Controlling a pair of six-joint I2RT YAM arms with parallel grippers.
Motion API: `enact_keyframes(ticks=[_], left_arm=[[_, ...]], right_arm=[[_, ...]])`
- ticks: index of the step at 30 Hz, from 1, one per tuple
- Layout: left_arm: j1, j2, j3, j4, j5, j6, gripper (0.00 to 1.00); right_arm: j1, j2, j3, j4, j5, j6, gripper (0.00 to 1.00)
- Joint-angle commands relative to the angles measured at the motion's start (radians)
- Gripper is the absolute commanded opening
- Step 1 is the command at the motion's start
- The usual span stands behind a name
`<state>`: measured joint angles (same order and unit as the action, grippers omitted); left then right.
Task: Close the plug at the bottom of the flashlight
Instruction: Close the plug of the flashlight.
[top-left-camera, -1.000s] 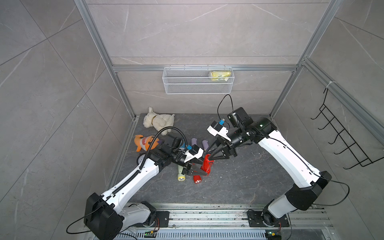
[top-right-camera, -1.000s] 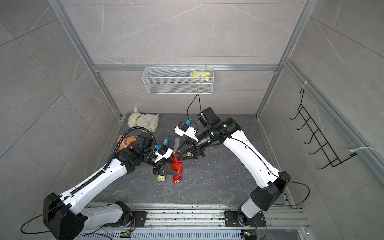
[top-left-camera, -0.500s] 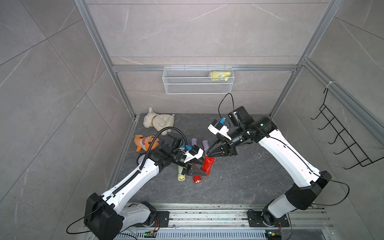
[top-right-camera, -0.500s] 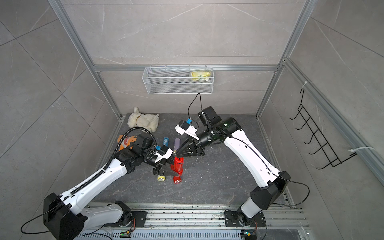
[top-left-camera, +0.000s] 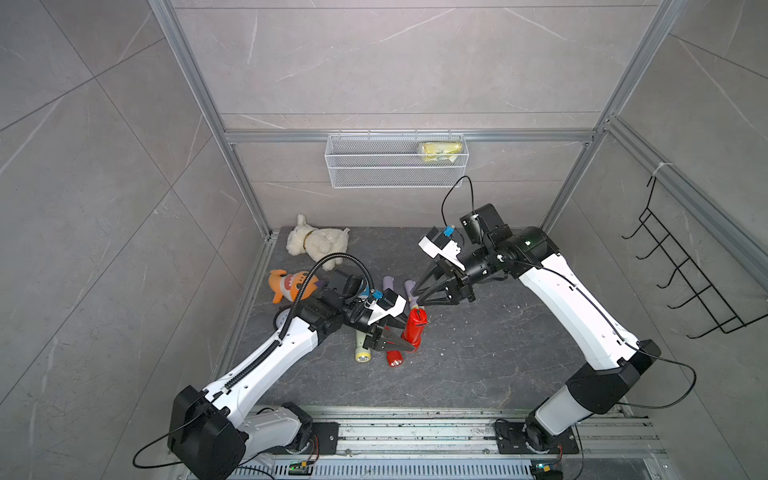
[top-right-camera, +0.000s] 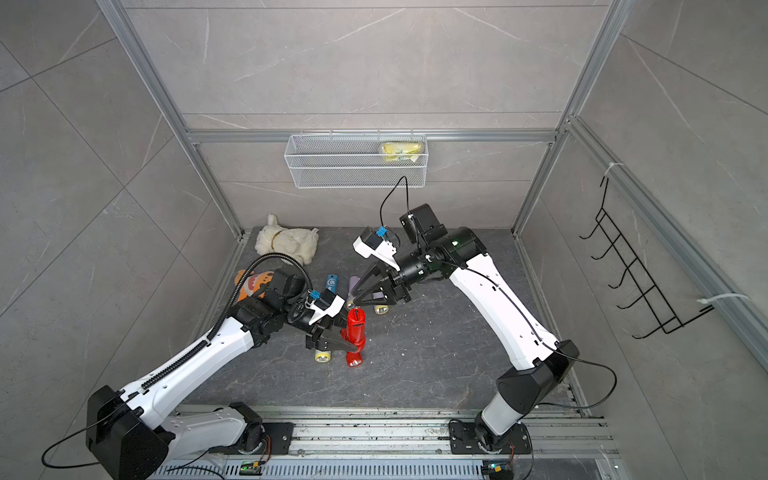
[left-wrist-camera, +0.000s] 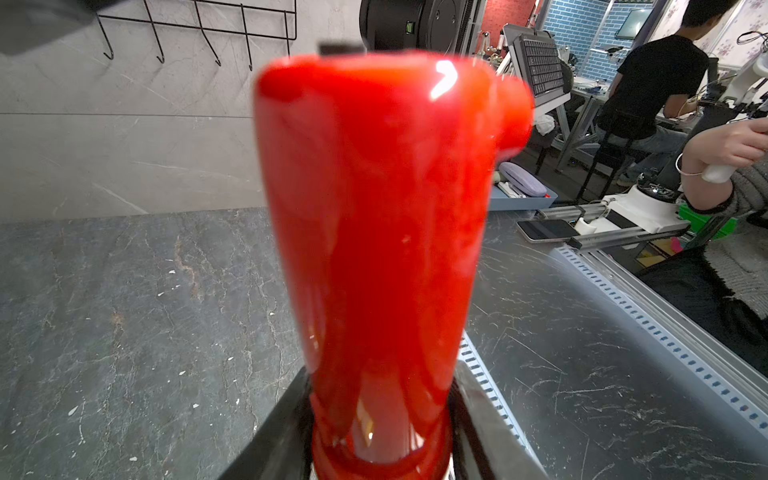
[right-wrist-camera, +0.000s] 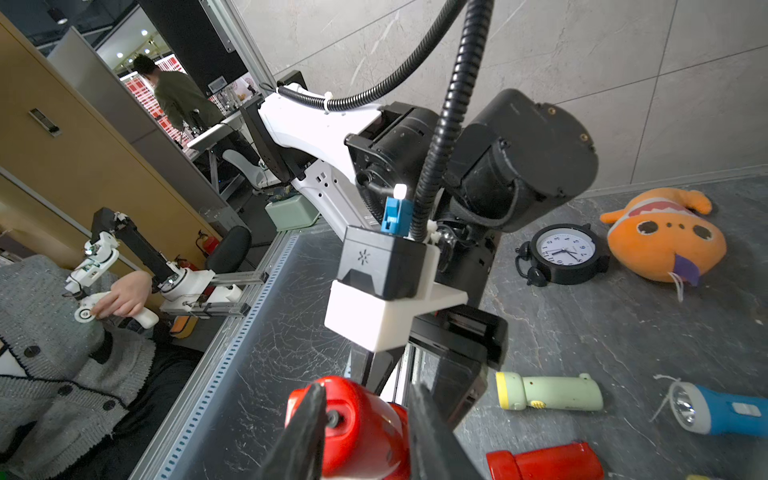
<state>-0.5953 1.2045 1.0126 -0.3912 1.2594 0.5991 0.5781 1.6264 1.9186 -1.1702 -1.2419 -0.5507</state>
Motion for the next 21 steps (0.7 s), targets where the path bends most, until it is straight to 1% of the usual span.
enact_keyframes(ticks=[1,4,8,13,21], left_arm=[[0.005,-0.016,0.009,0.028,0.049,-0.002,0.00],[0.005,-0.019,0.009,0.026,0.045,-0.002,0.00],[0.005,-0.019,0.010,0.025,0.042,-0.003,0.00],[0.006,-0.012,0.013,0.024,0.042,-0.002,0.00],[0.010,-0.018,0.012,0.025,0.047,-0.002,0.00]], right_arm=[[0.000,-0.016,0.026,-0.025,-0.033,-0.009,0.41],[0.008,-0.013,0.008,-0.051,-0.012,-0.028,0.42],[0.024,-0.002,-0.015,-0.077,0.008,-0.053,0.42],[0.035,0.002,-0.021,-0.117,0.019,-0.092,0.38],[0.037,0.022,-0.037,-0.118,0.027,-0.098,0.29]])
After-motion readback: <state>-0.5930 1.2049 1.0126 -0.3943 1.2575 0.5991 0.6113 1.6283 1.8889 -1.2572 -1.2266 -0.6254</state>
